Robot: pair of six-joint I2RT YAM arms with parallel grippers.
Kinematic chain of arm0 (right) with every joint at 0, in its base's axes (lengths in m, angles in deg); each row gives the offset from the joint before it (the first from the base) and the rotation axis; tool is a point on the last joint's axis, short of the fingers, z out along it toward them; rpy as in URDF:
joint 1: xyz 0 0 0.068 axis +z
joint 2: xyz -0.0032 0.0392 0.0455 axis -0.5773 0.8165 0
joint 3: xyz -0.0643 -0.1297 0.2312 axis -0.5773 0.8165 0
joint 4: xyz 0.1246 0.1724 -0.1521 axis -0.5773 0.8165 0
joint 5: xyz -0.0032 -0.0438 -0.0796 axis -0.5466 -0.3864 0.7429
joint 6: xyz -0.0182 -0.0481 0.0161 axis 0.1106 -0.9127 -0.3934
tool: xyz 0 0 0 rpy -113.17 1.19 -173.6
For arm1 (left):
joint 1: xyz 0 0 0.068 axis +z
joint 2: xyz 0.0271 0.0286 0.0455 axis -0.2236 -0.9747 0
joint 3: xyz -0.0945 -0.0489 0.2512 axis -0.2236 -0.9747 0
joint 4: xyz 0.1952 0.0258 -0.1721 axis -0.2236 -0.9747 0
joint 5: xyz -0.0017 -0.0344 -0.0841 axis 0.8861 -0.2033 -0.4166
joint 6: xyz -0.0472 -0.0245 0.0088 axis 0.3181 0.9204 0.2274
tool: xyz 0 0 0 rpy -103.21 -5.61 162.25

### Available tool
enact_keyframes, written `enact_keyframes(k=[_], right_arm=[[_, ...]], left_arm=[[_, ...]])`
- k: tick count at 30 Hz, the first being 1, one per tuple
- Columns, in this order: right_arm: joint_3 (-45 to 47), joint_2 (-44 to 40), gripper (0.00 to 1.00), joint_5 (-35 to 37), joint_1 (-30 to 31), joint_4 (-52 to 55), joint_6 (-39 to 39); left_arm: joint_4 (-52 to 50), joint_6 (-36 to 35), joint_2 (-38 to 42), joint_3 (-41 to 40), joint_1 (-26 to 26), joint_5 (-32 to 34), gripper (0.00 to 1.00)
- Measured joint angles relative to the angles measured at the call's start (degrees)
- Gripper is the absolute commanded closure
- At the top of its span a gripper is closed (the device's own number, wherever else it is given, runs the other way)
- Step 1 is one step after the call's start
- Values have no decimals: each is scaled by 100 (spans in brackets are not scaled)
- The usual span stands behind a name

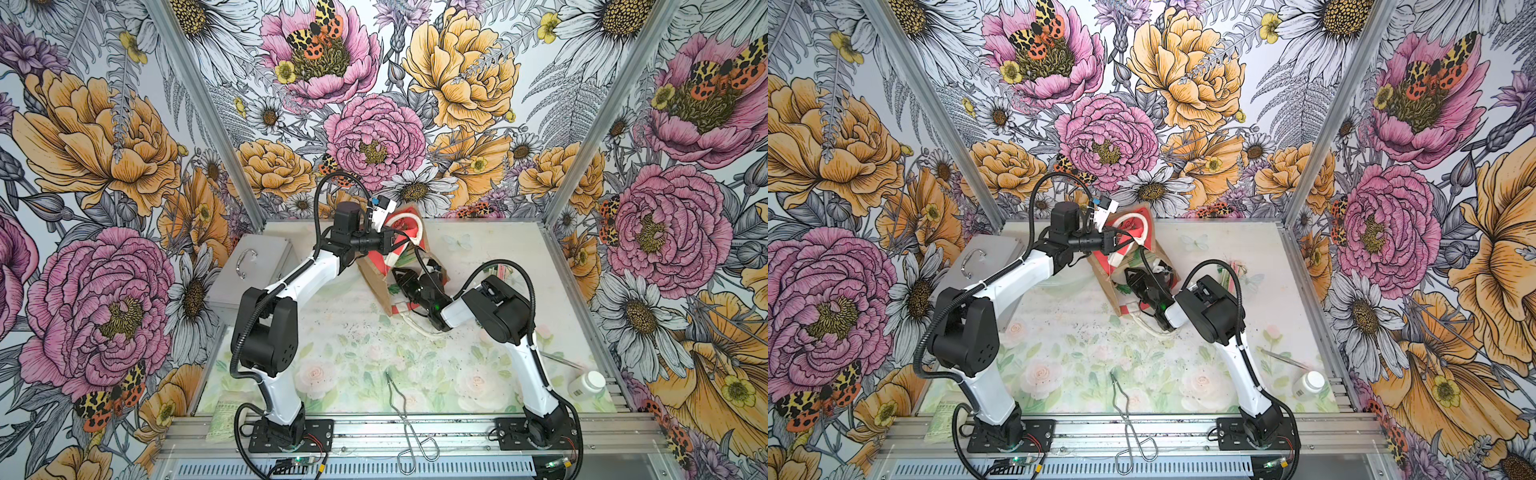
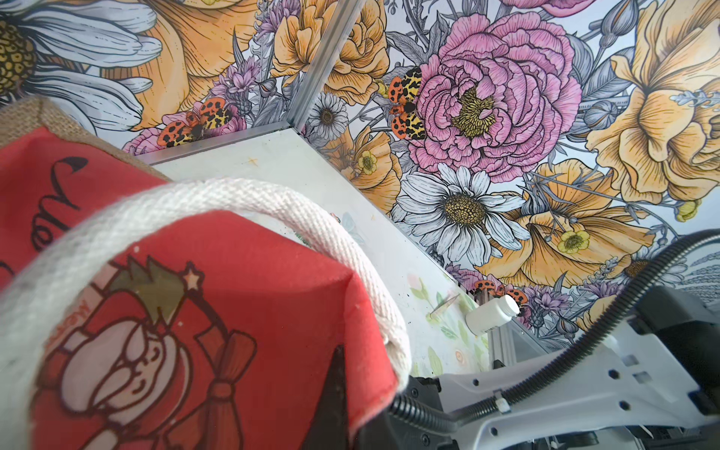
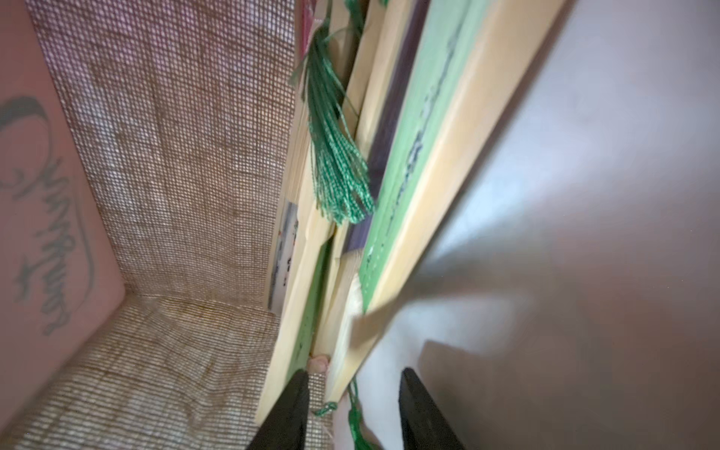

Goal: Take out the folding fans from the tote bags
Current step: Pick up the folding fan from the canvas bag.

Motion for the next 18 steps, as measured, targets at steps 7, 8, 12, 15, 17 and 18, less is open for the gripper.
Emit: enact_keyframes(k=[7,8,12,15,17,18], right_arm=[[-138,306,62,181,-52,-605,627],[-144,319,62,203,-55,-636,673],[-146,369,63,310,-57,-741,861],[-146,393,64,420,-57,-796,994],[-146,417,64,494,-57,-850,1071],[-144,426,64,525,-57,-876,1121]], left_arm=[[2,-308,0,-131,-125,-157,100],[4,-321,0,-136,-129,-177,100],[2,-363,0,-146,-140,-227,100],[2,-365,2,-170,-168,-238,100],[0,-365,11,-192,-205,-238,100],[0,-367,22,-210,-229,-238,100]])
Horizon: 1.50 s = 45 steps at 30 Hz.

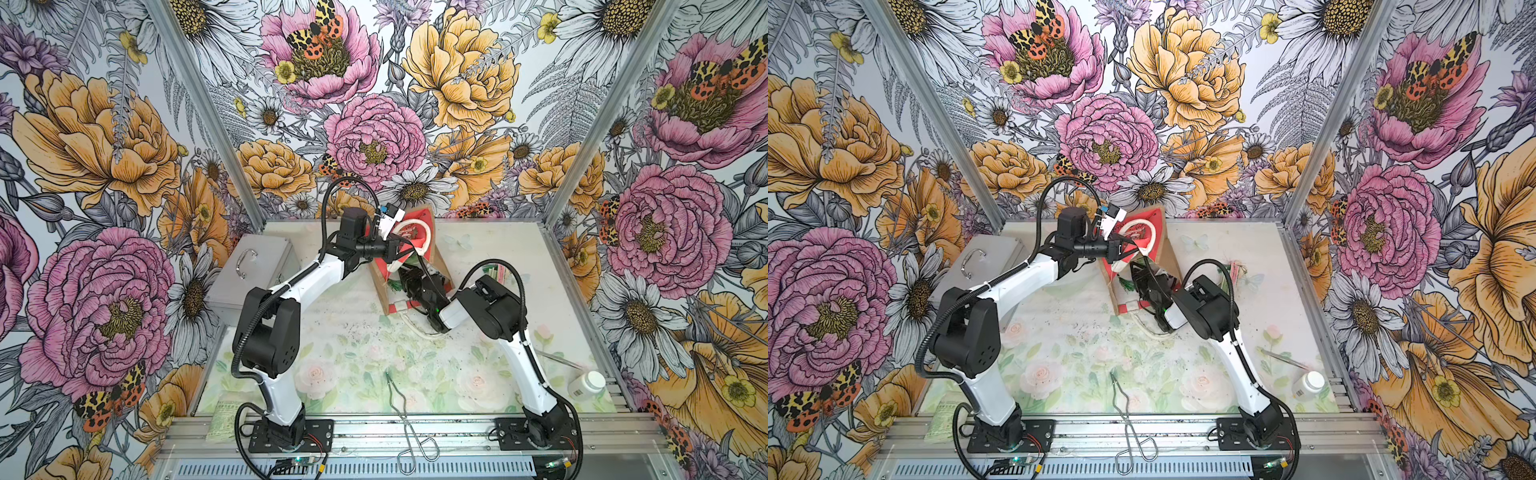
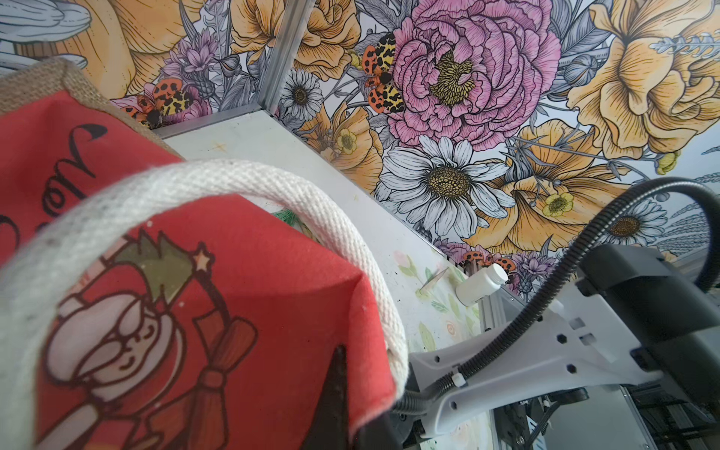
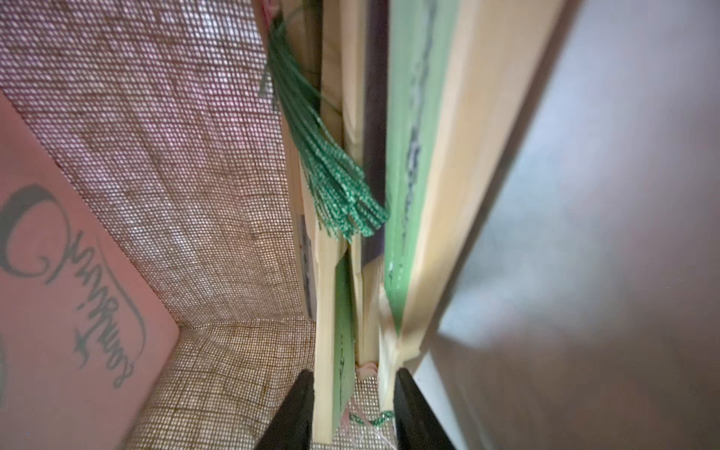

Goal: Take out the folding fans from the tote bags
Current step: Pick up the folding fan from the canvas bag.

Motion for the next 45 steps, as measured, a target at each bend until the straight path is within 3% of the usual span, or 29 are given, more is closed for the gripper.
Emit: enact_keyframes(k=[7,18,31,33,40,45], right_arm=[[197,-114,65,225,4,44,153],[490,-610,59,599,4,1016,352],[490,-553,57,970,0,339,101],[490,-544,60,1005,-2,269,35],[511,-490,84,1045,-24,216,-190],[538,-487,93,1014,-39,195,-431]], left_arm=[[-22,11,109,-81,-46,7,100],[-20,157,164,-81,-160,9,100],[-229,278,962,-348,-599,376,100],[-315,251,999,-348,-610,444,100],[-557,321,1001,-323,-527,658,100],[-592,673,831,-11,-293,800,100]])
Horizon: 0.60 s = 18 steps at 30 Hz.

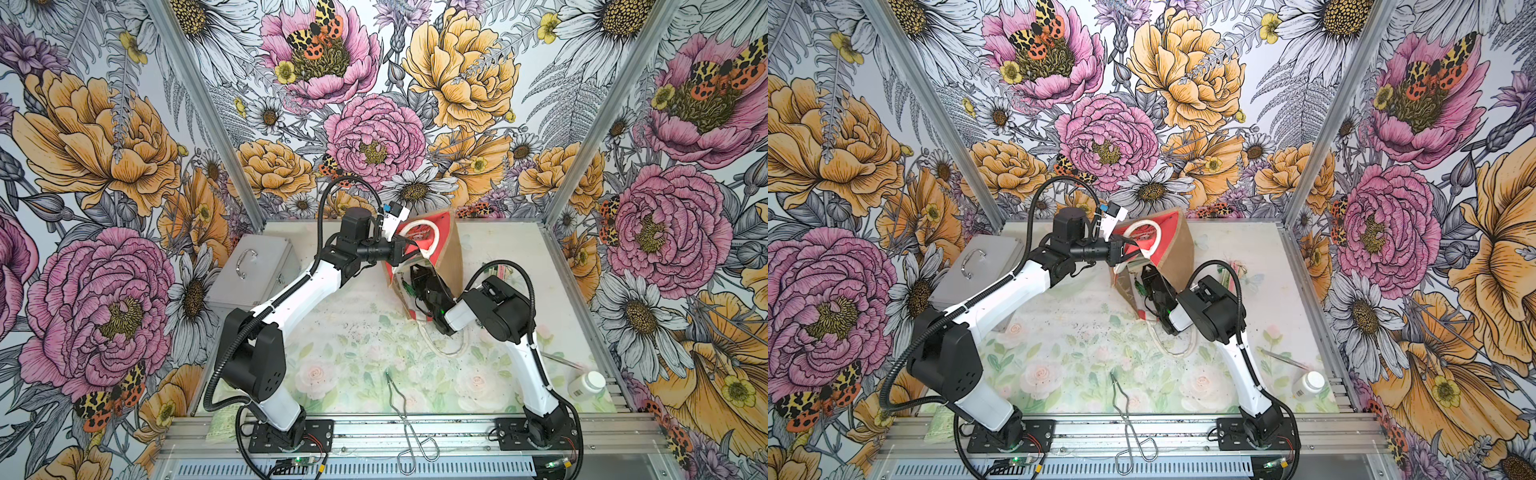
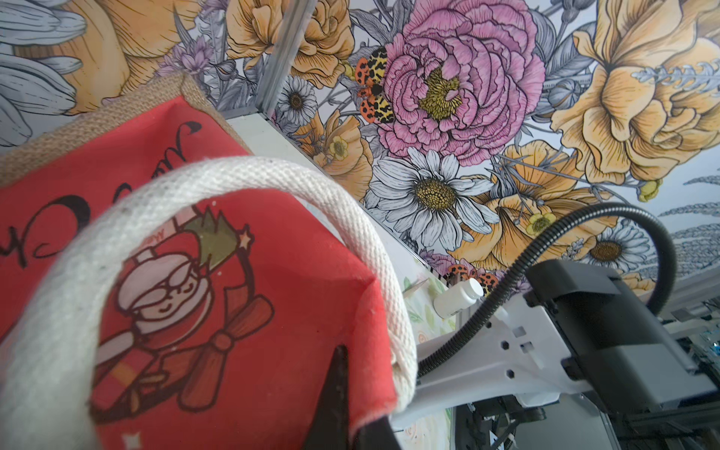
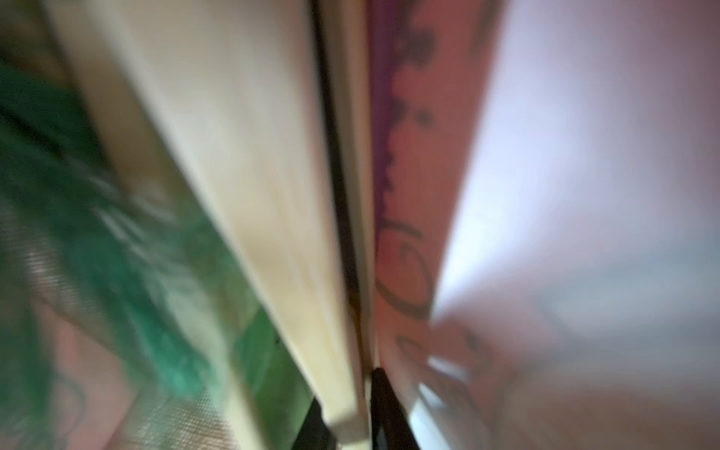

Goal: Take out the folding fans from the tote bags
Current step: Pick up the folding fan from the canvas bag.

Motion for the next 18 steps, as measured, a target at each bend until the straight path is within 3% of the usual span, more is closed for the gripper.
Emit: enact_keyframes(k=[8,18], right_arm=[[-24,-13,95,-144,118,-11,-697],[-59,101,97,-216,304,-680,-1204]], left_arm=[[107,616,-820,750,389,9,100],[129,815,-883,754,378,136,100]])
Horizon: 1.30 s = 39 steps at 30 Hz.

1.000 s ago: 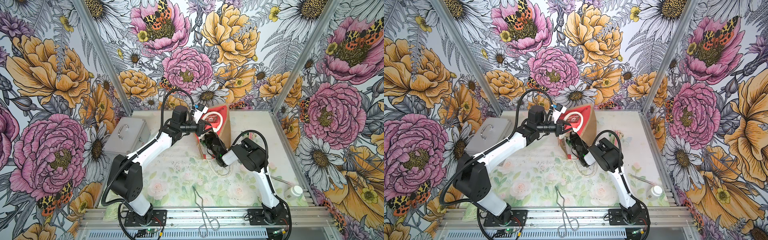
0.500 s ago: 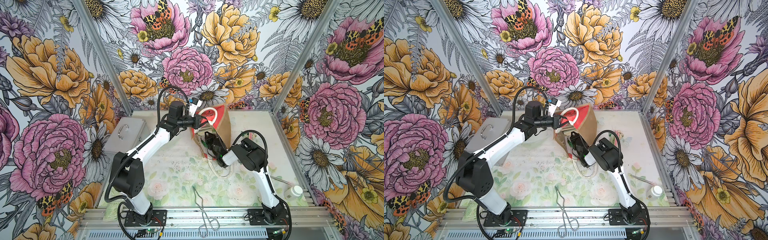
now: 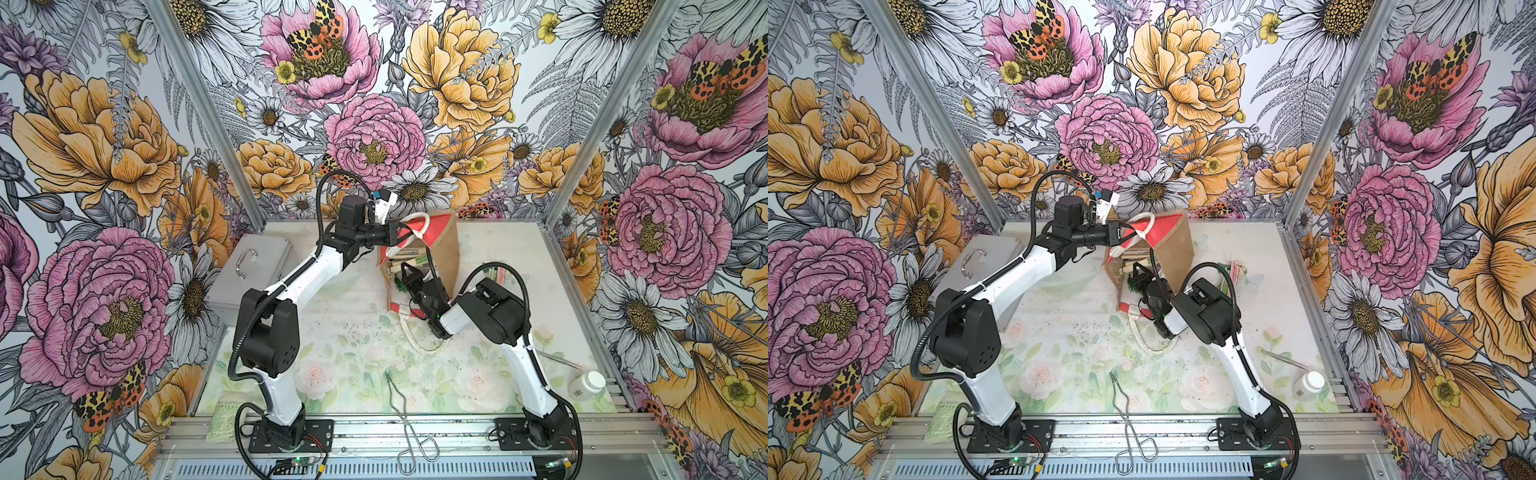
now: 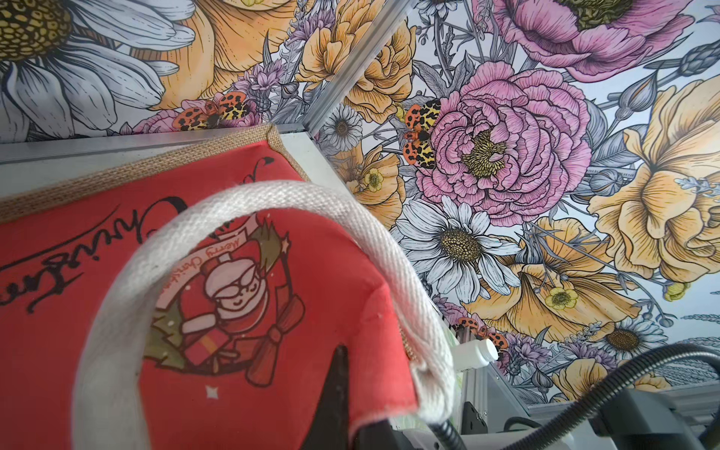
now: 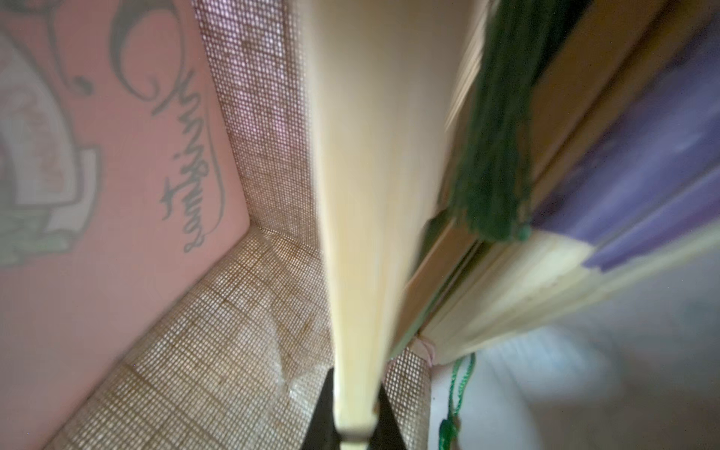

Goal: Take out the folding fans from the tote bags
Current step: Pick up the folding fan from the canvas bag.

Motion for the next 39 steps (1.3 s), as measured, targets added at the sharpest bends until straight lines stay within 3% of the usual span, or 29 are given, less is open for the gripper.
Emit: enact_keyframes(k=[11,18,27,39], right_arm=[[-11,-352,100,-446,249,-90,-1259],[680,-1108,100,-669,610,-219,-2142],[1641,-1484,100,-1285,903,-254,-2992],[2745,-2120,100,-2712,1237,-109,-3237]], left_arm=[[9,282,0,2,186,140,100],[33,487,0,2,396,326,100],[42,695,-85,114,450,468,100],[0,691,-269,142,448,654,100]])
